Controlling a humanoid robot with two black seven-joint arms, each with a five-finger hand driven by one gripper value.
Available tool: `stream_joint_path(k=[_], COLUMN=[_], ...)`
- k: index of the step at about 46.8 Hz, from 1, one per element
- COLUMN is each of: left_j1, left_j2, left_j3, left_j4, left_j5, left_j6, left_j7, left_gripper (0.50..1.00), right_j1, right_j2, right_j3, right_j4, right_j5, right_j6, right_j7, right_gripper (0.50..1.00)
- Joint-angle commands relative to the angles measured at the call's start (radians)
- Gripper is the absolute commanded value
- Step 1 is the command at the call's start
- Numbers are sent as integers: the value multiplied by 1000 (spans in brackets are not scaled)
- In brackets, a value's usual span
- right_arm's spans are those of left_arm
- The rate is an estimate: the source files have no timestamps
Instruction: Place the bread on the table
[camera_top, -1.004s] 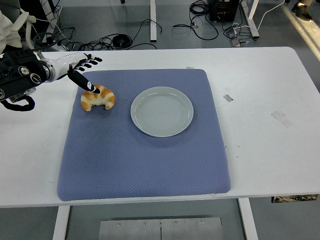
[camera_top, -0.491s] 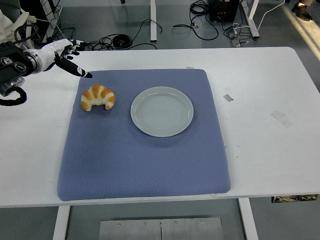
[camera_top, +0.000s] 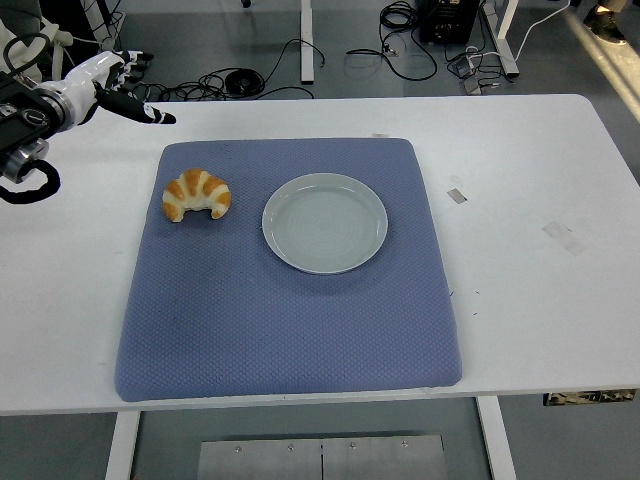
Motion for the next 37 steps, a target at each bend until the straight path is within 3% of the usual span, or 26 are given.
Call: stream_joint_path(k=[1,21,37], left_j1=[3,34,137], left_j2=[-1,-28,-65], left_j3=[-9,-86,-323], left_j4=[2,32,61], left_j5=[-2,-4,-45], left_j6=[2,31,31], left_j7=[-1,-10,-8], left_gripper=[983,983,983], right_j1=[0,0,0], right_j2=[0,0,0], right_j3=[0,0,2], right_j4=[0,0,0], right_j5=[0,0,0], right_j6=[0,0,1], right_j7=[0,0,0], right_gripper=[1000,1000,1000])
